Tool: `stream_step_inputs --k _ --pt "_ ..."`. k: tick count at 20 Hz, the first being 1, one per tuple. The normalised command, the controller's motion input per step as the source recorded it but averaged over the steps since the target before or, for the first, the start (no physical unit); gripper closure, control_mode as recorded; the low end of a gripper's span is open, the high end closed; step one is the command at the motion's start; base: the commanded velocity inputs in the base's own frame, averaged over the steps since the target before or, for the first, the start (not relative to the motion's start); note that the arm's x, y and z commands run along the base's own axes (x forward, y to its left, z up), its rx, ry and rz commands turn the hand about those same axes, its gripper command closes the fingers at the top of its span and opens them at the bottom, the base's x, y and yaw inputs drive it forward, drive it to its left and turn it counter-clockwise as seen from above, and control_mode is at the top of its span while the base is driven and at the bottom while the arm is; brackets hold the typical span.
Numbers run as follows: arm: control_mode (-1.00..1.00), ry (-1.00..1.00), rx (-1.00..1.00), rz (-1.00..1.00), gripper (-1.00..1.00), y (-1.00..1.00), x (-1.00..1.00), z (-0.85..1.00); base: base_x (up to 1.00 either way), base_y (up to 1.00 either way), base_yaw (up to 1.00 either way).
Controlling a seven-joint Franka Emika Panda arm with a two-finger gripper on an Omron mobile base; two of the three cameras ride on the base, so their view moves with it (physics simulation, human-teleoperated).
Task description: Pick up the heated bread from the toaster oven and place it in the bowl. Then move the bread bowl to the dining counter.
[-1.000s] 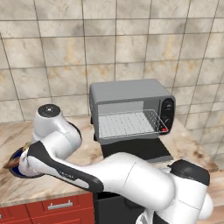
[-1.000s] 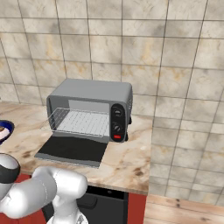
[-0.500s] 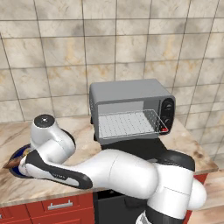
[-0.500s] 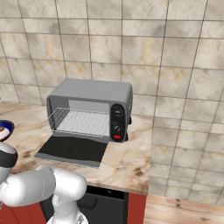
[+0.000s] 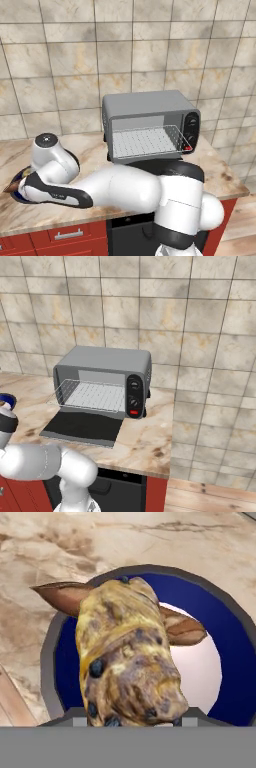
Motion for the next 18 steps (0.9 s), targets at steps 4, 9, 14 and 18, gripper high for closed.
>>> stream_step_inputs --k 4,9,14,18 --pt "-1.0 -0.01 0.0 0.0 1.0 0.19 0.38 -0.17 0.0 0.0 0.0" --pt "-1.0 0.0 0.0 0.0 -1.0 0.08 0.37 -0.16 0.0 0.0 0.0" --pt "-1.0 -0.01 0.0 0.0 -1.0 0.0 0.31 -0.05 0.0 0.0 0.0" --pt "-1.0 0.0 0.0 -0.02 -1.0 -0.02 -0.06 0.01 0.0 0.0 0.0"
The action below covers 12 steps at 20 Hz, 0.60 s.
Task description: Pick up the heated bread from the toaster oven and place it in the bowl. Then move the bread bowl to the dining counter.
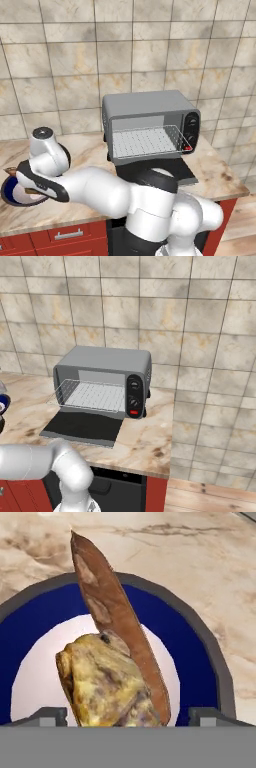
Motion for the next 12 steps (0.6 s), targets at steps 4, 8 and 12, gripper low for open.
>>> stream_step_inputs --k 4,8,12 --pt "-1.0 0.0 0.0 -0.03 -1.0 -0.08 -0.18 0.14 0.0 0.0 0.0" --pt "-1.0 0.03 0.17 -0.18 -1.0 -0.58 -0.71 0.01 0.0 0.0 0.0" --pt "-1.0 0.08 0.23 -0.3 -1.0 -0.83 -0.71 -0.19 0.0 0.0 0.0"
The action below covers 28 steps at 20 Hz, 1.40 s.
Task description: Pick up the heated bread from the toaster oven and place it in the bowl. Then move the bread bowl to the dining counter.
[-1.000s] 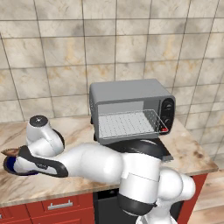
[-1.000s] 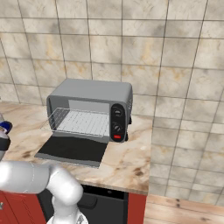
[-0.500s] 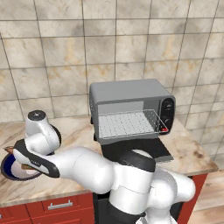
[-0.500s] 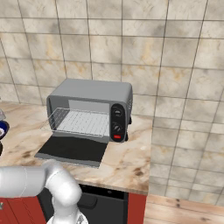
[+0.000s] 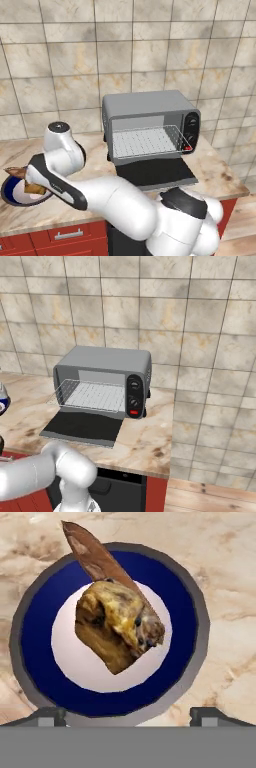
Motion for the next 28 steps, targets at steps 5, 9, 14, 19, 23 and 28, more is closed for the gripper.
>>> stream_step_inputs --k 5,9,14,19,23,28 --pt "-1.0 0.04 0.22 -0.33 -1.0 -0.54 -0.52 -0.35 0.0 0.0 0.0" --pt "-1.0 0.0 0.21 -0.36 -1.0 -0.05 -0.17 -0.13 0.0 0.0 0.0" --pt "-1.0 0.0 0.09 -0.31 -1.0 0.29 0.0 0.0 0.0 0.0 0.0" --pt "-1.0 0.07 0.04 -0.22 -1.0 0.24 0.0 0.0 0.0 0.0 0.0" --pt "-1.0 0.1 0.01 -0.12 -1.0 0.15 0.01 0.0 0.0 0.0 0.0" --pt "-1.0 0.15 0.0 -0.02 -1.0 0.2 0.09 0.0 0.0 0.0 0.0"
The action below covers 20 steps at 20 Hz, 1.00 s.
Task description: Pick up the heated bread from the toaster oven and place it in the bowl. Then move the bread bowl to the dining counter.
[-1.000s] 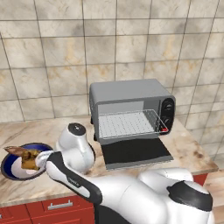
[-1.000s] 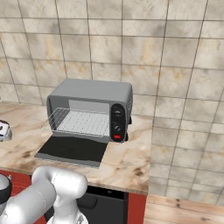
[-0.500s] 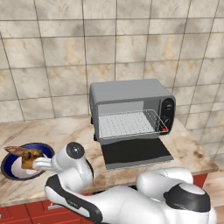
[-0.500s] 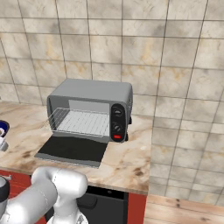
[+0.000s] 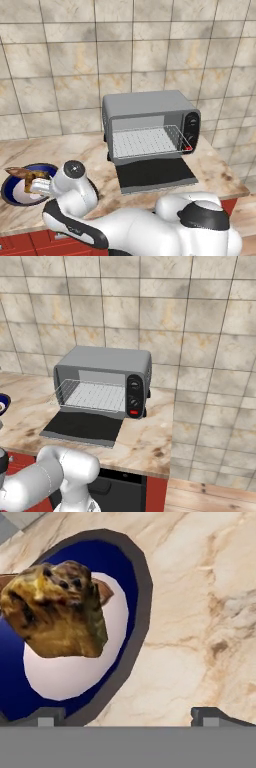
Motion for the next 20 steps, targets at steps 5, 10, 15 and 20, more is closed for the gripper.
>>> stream_step_inputs --k 5,10,15,20 --pt "-1.0 0.19 0.0 0.0 -1.0 0.09 0.09 0.0 0.0 0.0 0.0" --pt "-1.0 0.13 0.0 0.0 -1.0 0.0 0.14 -0.03 0.0 0.0 0.0" --pt "-1.0 0.0 0.0 0.0 -1.0 0.02 0.15 -0.07 0.0 0.0 0.0" --pt "-1.0 0.0 0.0 -0.01 -1.0 0.09 0.11 -0.21 0.0 0.0 0.0"
